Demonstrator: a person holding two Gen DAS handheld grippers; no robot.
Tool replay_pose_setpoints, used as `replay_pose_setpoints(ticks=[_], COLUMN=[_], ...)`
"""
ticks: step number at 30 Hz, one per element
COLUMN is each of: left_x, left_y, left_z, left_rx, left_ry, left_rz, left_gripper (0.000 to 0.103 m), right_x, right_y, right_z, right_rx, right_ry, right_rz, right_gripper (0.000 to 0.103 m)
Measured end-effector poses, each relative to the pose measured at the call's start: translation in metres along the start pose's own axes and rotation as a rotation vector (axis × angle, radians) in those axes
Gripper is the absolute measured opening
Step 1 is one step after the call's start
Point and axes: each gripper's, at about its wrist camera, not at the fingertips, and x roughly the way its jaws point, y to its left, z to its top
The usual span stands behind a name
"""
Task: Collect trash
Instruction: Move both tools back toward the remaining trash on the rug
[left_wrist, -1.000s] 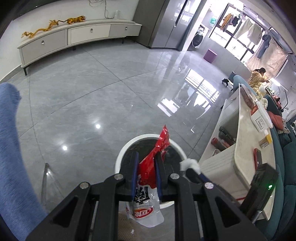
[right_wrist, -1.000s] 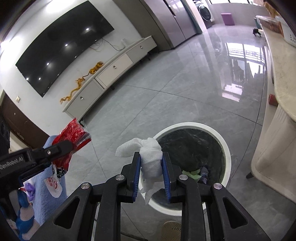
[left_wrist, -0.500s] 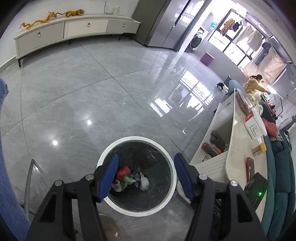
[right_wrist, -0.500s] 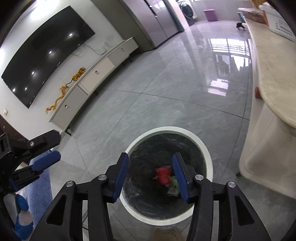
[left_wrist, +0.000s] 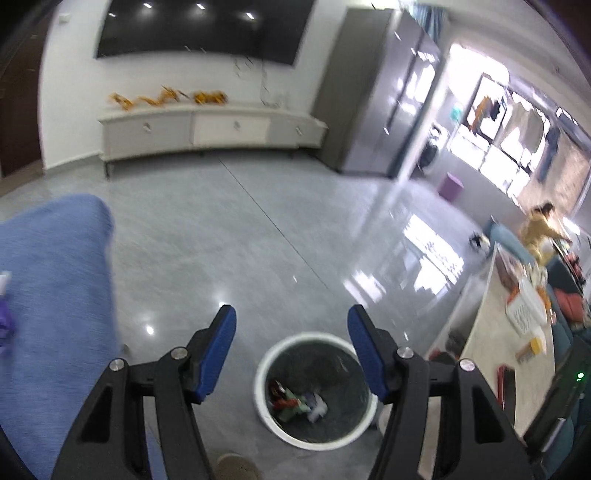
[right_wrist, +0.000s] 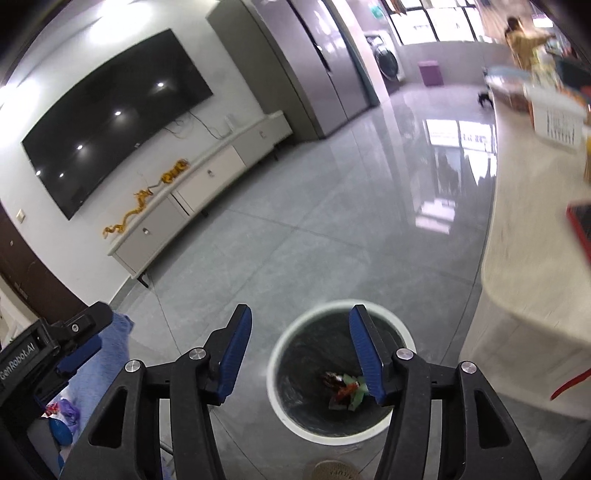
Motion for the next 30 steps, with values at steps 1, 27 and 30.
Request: replay_pose_setpoints(ticks=[1,27,30], left_x=[-0.016,-0.222,-0.236], left_y=[0.009,0.105,0.104], left_z=[0.005,0.006,0.003], left_rx=[-0.016,-0.114,-0.12], left_ry=[-0.032,-0.374,-0.398], left_rz=[0.015,0.221,0.229], left_gripper=[0.061,0.082,0.082], right_x=[-0.01,-0.137,-0.153], right_y=[0.01,0.159,0.165], right_z=[0.004,-0.027,-0.027], right_rx=[-0.015,-0.256,-0.27], right_ry=[-0.016,-0.161,-0.192], right_rz=[0.005,0.193,0.209], right_gripper=[0.056,0.069,0.076])
